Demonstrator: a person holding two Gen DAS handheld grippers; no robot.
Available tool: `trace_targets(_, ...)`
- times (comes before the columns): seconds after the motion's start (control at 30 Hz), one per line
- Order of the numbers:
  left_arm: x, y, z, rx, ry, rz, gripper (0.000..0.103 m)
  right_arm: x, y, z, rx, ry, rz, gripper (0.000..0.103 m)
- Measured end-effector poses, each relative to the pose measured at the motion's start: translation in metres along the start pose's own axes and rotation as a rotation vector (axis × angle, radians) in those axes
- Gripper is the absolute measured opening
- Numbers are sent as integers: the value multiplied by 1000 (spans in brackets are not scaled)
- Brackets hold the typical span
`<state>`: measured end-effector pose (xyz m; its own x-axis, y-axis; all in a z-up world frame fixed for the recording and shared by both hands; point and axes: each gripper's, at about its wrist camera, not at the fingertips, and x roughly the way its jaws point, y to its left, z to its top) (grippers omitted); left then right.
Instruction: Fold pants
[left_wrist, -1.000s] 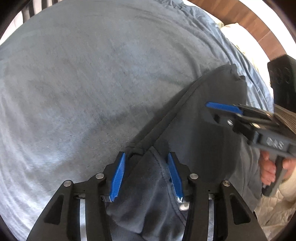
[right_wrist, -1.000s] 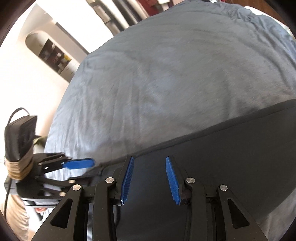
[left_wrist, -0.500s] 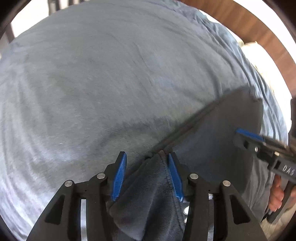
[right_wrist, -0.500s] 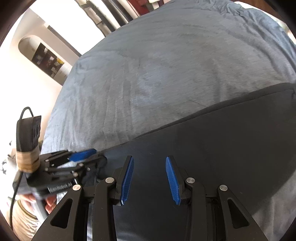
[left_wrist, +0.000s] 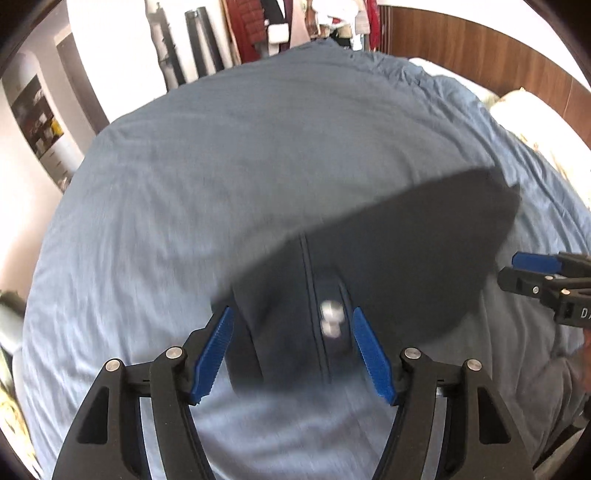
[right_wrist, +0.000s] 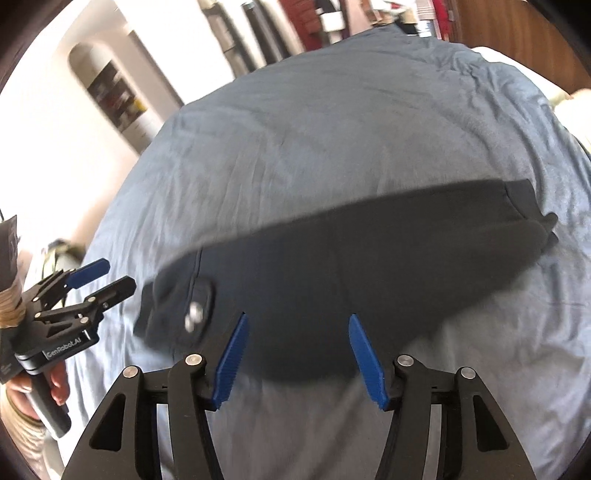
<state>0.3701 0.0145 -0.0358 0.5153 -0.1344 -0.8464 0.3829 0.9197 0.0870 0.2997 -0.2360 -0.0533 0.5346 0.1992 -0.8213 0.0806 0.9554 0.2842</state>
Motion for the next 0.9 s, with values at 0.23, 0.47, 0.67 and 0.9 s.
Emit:
trace_targets(0.23,26,7,-49,-5,94,33,66,23,2,-45,-128,146,-76,58)
trace_targets(0.47,53,22,-60,4,114,13,66,47,12,-57,-139,173,-95,58)
trace_targets(0.67,68,34,-32,-60,67,19,67,56,5,-55,-112,165,-128,58)
trace_targets(0.9,84,39,12,-38,4,78,68,57,13,-46,-124,142,-125,58)
